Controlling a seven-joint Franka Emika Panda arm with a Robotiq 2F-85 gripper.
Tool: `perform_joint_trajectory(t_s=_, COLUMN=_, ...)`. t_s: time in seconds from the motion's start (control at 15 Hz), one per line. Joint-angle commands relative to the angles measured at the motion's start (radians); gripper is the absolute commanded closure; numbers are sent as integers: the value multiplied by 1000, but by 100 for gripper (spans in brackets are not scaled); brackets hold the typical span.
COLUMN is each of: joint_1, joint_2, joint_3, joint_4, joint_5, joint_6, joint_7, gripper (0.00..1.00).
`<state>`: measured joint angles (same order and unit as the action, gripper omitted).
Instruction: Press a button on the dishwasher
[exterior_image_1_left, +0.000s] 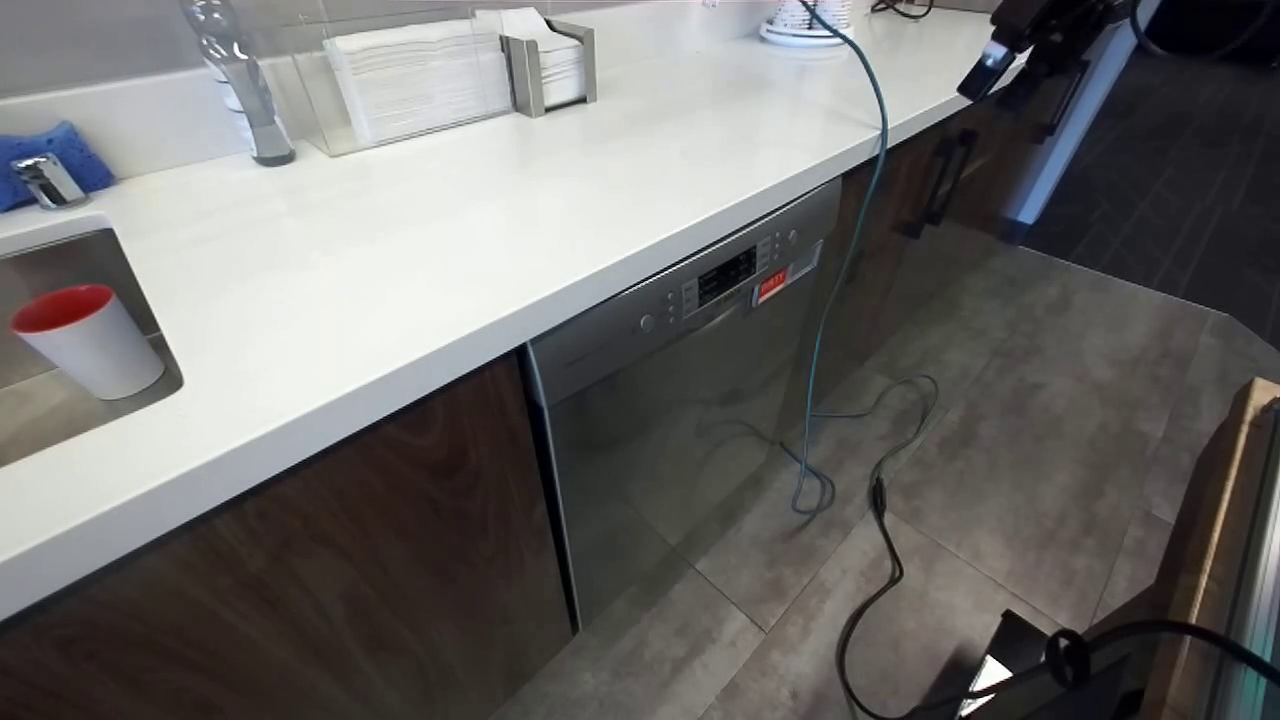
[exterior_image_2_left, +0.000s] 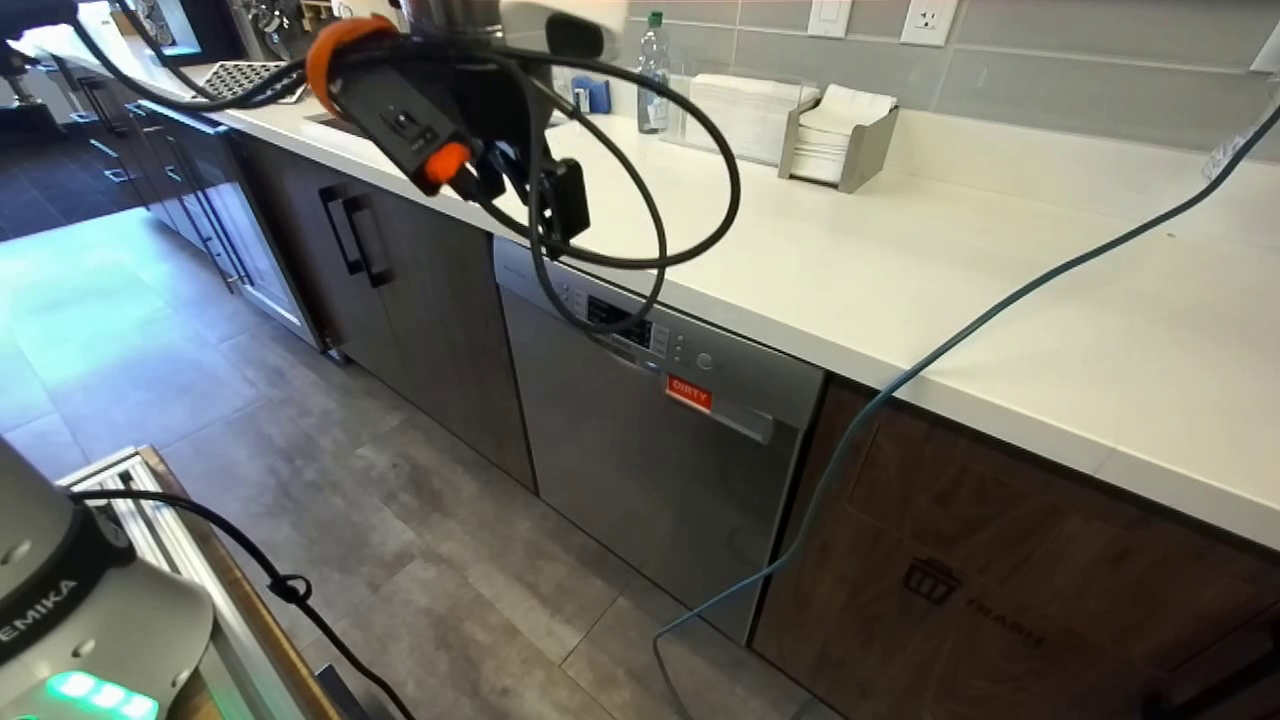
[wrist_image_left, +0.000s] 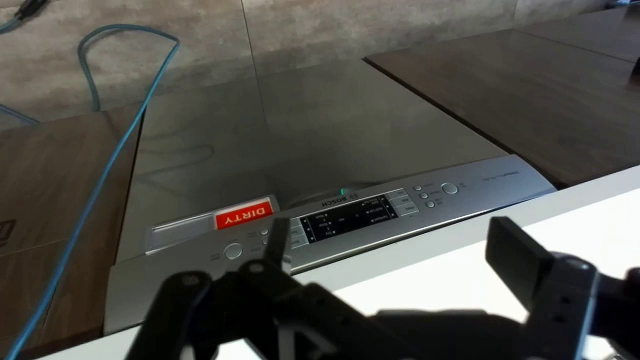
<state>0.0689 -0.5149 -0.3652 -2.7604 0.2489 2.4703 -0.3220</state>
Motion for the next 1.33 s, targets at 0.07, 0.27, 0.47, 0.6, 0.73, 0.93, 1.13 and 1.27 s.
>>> perform_joint_trajectory(t_s=0.07, joint_1=70, joint_2=171, joint_3=-31, joint_4=52, joint_5=201, joint_6=64, joint_7=-88, gripper=0)
perform_joint_trajectory(t_s=0.27, joint_1=98, joint_2=269, joint_3=-39, joint_4=86, joint_5=361, joint_6=79, joint_7=-161, gripper=0)
perform_joint_trajectory(t_s=0.47, joint_1=77, joint_2=357, joint_3=-17, joint_4=125, joint_5=525, joint_6=82, joint_7=-239, gripper=0)
perform_joint_trajectory(t_s=0.6, joint_1=108, joint_2=407, joint_3=-57, joint_4=152, joint_5=607, joint_6=87, joint_7=-280, gripper=0)
perform_joint_trajectory(t_s=0.73, joint_1=104, joint_2=457, joint_3=-57, joint_4=181, joint_5=686, joint_6=83, joint_7=-313, gripper=0)
perform_joint_trajectory(t_s=0.93, joint_1=101, joint_2=541, joint_3=-46, joint_4=221, joint_5=799, joint_6=92, joint_7=-355, gripper=0)
perform_joint_trajectory(t_s=1.13, joint_1=93, joint_2=609, joint_3=-35, joint_4=253, joint_5=912, joint_6=89, joint_7=-407, gripper=0)
perform_joint_trajectory(t_s=1.27, joint_1=88, joint_2=655, joint_3=-27, joint_4=273, joint_5=985, joint_6=97, joint_7=-443, gripper=0)
